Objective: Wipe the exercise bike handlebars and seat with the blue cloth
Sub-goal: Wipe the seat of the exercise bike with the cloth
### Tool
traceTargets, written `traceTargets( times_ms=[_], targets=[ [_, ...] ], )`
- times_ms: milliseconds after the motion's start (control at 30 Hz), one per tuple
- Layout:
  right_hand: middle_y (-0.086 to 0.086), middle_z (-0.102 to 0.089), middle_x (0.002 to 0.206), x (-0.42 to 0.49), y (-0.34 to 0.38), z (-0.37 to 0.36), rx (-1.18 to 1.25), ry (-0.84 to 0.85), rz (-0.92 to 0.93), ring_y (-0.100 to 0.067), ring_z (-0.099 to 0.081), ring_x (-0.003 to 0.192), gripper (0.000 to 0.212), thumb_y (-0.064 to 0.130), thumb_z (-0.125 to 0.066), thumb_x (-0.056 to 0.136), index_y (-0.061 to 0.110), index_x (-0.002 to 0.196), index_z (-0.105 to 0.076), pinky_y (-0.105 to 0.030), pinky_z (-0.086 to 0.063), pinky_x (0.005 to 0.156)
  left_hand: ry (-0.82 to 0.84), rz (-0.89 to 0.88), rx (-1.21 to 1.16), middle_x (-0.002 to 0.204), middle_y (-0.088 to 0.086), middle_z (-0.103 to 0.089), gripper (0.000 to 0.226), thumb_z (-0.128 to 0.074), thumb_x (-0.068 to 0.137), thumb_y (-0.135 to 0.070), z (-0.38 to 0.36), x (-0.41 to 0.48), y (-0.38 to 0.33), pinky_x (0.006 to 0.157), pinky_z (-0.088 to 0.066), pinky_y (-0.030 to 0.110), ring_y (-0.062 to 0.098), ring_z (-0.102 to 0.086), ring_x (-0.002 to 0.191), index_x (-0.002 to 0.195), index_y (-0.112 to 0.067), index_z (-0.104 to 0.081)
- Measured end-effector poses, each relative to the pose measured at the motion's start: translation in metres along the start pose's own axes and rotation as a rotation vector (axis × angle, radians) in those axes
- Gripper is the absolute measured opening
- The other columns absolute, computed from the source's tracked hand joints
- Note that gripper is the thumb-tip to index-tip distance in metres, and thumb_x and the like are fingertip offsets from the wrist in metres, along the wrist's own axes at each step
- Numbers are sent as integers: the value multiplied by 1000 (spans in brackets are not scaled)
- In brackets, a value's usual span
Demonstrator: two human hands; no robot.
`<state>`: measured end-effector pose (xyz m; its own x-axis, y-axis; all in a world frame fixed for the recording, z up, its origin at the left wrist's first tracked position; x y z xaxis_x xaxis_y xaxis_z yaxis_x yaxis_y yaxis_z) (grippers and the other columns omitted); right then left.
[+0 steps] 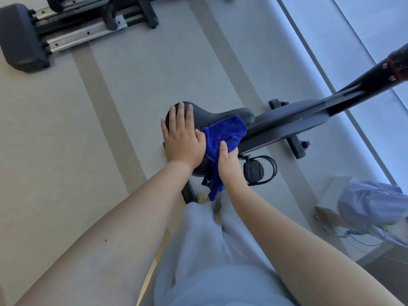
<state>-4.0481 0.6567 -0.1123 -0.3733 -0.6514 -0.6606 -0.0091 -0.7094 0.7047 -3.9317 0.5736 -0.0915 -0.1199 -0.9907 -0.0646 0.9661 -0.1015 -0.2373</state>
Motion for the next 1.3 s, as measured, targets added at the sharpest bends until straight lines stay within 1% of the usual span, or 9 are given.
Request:
traceTargets(
  times_ms=[100,233,400,533,667,833,1067,1200,1300],
  targets=[
    [4,-39,139,8,14,1,81,-93,118,-6,-38,118,57,37,-33,102,14,150,-13,-19,-27,92,3,2,-15,159,9,-21,69,-18,85,-33,-1,1,1,118,-12,51,27,-14,148,151,-14,-24],
    [-8,-34,149,35,33,18,201,-324,99,-24,-42,129,71,43,-40,98,16,151,-2,-27,-32,95,10,6,-19,159,8,-21,68,-18,85,-33,-3,1,2,118,-11,50,26,-14,148,151,-15,-24],
    [-17,-38,136,66,60,46,-199,-402,171,-32,-50,113,59,45,-38,97,16,146,-24,-38,-44,87,5,4,-19,159,8,-21,65,-25,88,-31,-5,2,3,118,-12,50,26,-14,148,151,-16,-24],
    [-10,-56,111,91,80,58,-587,-281,354,-31,-56,97,40,43,-38,90,16,117,-51,-39,-45,77,-5,3,-31,159,8,-23,66,-22,87,-32,-5,1,3,118,-14,50,27,-16,147,150,-15,-26],
    [-6,-57,98,102,101,51,-935,-124,510,-27,-54,82,34,42,-35,91,18,106,-55,-34,-40,66,-13,4,-38,158,7,-24,67,-19,86,-31,-3,1,2,118,-15,50,26,-18,147,150,-14,-27],
    [-9,-58,87,89,122,11,-1329,-33,792,-29,-51,79,35,39,-32,97,9,93,-50,-34,-32,61,-56,8,-86,157,8,-28,67,-23,85,-28,1,0,2,118,-17,49,25,-22,146,149,-10,-28],
    [-5,-50,82,76,125,-20,-1339,143,858,-26,-45,74,36,42,-28,100,11,88,-41,-34,-30,61,-106,98,-250,157,14,-25,65,-24,87,-23,5,-9,9,120,-14,45,28,-20,146,148,-2,-27],
    [-5,-55,91,74,125,1,-1337,353,933,-27,-51,85,31,44,-38,97,14,93,-43,-35,-35,68,-63,192,-231,158,14,-21,65,-24,91,-33,1,-27,13,119,-14,46,29,-16,147,149,-4,-25],
    [-9,-61,101,73,122,6,-1353,336,1024,-31,-54,93,39,47,-37,96,11,105,-49,-41,-43,77,-79,132,-192,157,13,-24,60,-34,93,-32,-2,-58,9,118,-17,46,29,-19,147,148,-7,-30]
  ],
)
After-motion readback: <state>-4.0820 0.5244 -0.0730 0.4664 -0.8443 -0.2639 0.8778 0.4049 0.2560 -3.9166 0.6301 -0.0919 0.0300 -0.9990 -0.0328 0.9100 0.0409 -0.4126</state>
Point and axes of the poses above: each hand's wrist, its own x-axis towards the middle knuckle, its own z-axis out of the back of the hand, y = z × x, the point moved 6 cm from there along x, towards the middle knuckle
